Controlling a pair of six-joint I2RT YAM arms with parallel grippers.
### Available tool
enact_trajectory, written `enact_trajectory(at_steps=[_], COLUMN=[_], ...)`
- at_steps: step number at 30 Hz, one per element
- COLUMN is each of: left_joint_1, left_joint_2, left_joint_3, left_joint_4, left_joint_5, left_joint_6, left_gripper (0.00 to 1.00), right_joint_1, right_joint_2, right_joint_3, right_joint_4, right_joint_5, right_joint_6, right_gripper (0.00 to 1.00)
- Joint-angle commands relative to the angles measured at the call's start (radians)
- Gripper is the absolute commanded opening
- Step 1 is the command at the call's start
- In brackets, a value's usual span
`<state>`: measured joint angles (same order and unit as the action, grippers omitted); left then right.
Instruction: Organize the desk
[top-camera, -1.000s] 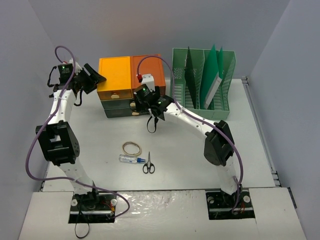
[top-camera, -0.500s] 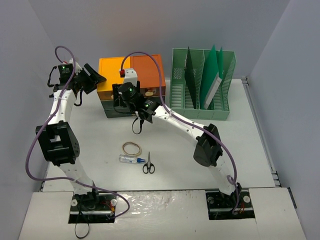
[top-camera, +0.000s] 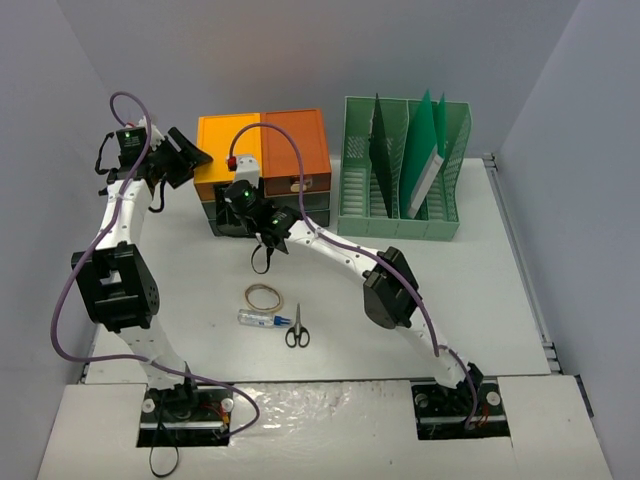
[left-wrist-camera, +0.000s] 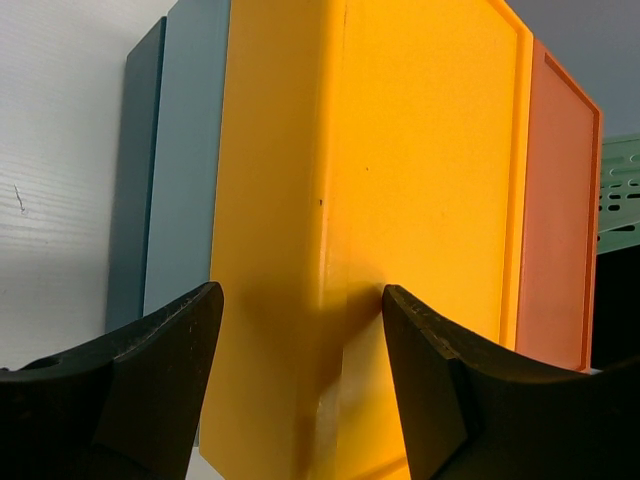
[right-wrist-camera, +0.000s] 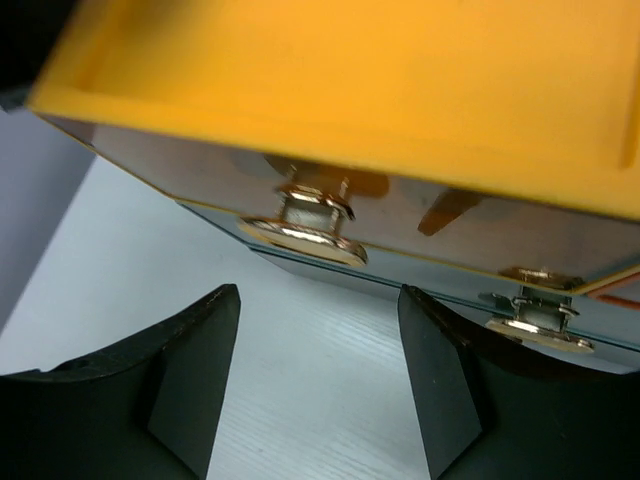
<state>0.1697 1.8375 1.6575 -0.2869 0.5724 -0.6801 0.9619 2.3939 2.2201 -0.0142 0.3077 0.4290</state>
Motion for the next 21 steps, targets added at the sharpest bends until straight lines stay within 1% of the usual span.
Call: enact_trajectory(at_steps=[1, 12, 21], left_joint_1=[-0.024, -0.045, -0.047], left_joint_2=[-0.033, -0.034, -0.025], left_joint_3=[-0.021, -0.021, -0.017], left_joint_4=[-0.089, -0.107, -0.115], left_joint_5=[-0.032, -0.039, -0.042], left_joint_6=[0.059, 0.076, 0.08], left_gripper=[0.61, 0.61, 0.6], right_joint_1=[0.008, 0.008, 0.006], right_joint_2=[-0.029, 0.013, 0.043], right_joint_3=[0.093, 0.127, 0.153], right_joint_4=[0.114, 0.14, 0.154], right_joint_5=[0.016, 0.045, 0.132], right_joint_6=[-0.001, -0.027, -0.073], right_gripper=[0.61, 0.61, 0.51])
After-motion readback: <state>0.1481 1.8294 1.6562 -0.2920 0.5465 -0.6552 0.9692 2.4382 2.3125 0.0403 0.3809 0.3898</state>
